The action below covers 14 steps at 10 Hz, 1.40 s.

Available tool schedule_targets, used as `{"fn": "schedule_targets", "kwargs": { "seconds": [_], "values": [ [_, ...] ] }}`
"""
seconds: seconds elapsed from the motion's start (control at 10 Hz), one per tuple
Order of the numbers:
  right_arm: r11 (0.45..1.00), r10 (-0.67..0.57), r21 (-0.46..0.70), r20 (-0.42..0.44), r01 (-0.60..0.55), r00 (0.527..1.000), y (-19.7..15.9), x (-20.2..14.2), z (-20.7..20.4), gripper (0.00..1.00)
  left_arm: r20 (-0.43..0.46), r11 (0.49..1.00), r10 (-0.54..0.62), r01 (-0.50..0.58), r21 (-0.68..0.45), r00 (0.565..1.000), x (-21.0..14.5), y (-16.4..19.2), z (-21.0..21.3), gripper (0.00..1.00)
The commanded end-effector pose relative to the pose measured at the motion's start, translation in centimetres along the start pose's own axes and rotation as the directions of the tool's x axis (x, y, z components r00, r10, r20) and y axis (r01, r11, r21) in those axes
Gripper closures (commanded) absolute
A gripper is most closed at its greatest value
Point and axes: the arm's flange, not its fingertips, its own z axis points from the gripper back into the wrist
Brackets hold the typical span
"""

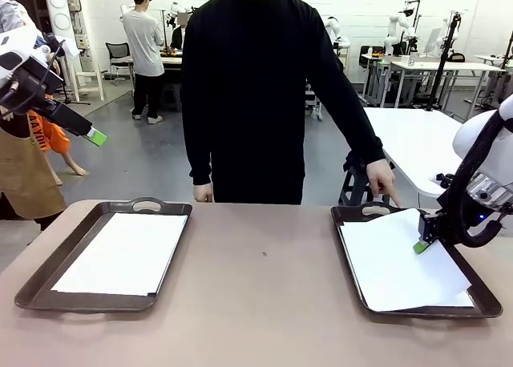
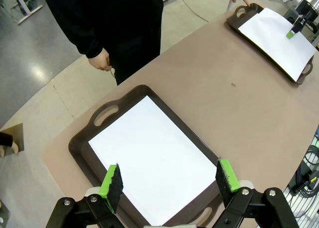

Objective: Sort the A4 documents.
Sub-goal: Place the A4 Paper in the designated Handle tray.

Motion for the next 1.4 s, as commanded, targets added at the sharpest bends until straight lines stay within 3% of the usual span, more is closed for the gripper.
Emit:
{"fn": "schedule_targets", "kwargs": {
  "seconds": [0.0, 0.1, 0.2, 0.3, 0.4, 0.5, 0.6, 0.7, 0.8, 0.9, 1.0, 1.3],
  "values": [
    [0.999, 0.024, -0.025, -0.007, -0.024, 1.000, 0.0, 0.7, 0.2, 0.99, 0.001, 1.000, -0.005, 0.005, 0.001, 1.000, 0.0, 0.0, 0.1, 0.03],
    [0.999, 0.032, -0.037, -0.011, -0.032, 0.999, 0.2, 0.8, 0.3, 0.99, 0.001, 1.000, -0.005, 0.005, 0.001, 1.000, 0.0, 0.0, 0.1, 0.03],
    [0.998, 0.038, -0.050, -0.015, -0.039, 0.999, 0.3, 0.7, 0.3, 0.83, 0.001, 1.000, -0.005, 0.005, 0.001, 1.000, 0.0, 0.0, 0.1, 0.03],
    [0.996, 0.049, -0.071, -0.024, -0.050, 0.999, 0.4, 0.5, 0.3, 0.81, 0.001, 1.000, -0.005, 0.005, 0.001, 1.000, 0.0, 0.0, 0.1, 0.03],
    [0.994, 0.051, -0.096, -0.030, -0.054, 0.998, 0.5, 0.4, 0.4, 0.65, 0.001, 1.000, -0.005, 0.005, 0.001, 1.000, 0.0, 0.0, 0.1, 0.03],
    [0.991, 0.051, -0.119, -0.034, -0.054, 0.998, 0.6, 0.3, 0.4, 0.62, 0.001, 1.000, -0.005, 0.005, 0.001, 1.000, 0.0, 0.0, 0.1, 0.03],
    [0.987, 0.046, -0.153, -0.040, -0.051, 0.998, 0.6, 0.2, 0.6, 0.46, 0.001, 1.000, -0.005, 0.005, 0.001, 1.000, 0.0, 0.0, 0.1, 0.03],
    [0.981, 0.040, -0.190, -0.037, -0.046, 0.999, 0.6, 0.2, 0.8, 0.43, 0.001, 1.000, -0.005, 0.005, 0.001, 1.000, 0.0, 0.0, 0.1, 0.03],
    [0.976, 0.032, -0.214, -0.037, -0.039, 0.999, 0.5, 0.1, 1.1, 0.27, 0.001, 1.000, -0.005, 0.005, 0.001, 1.000, 0.0, 0.0, 0.1, 0.03],
    [0.973, 0.027, -0.229, -0.038, -0.035, 0.999, 0.5, 0.0, 1.4, 0.25, 0.001, 1.000, -0.005, 0.005, 0.001, 1.000, 0.0, 0.0, 0.1, 0.03],
    [0.967, 0.024, -0.251, -0.036, -0.032, 0.999, 0.5, 0.0, 1.7, 0.08, 0.001, 1.000, -0.005, 0.005, 0.001, 1.000, 0.0, 0.0, 0.1, 0.03],
    [0.962, 0.020, -0.271, -0.031, -0.027, 0.999, 0.8, 0.1, 1.9, 0.00, 0.001, 1.000, -0.005, 0.005, 0.001, 1.000, 0.0, 0.0, 0.1, 0.03]
  ]
}}
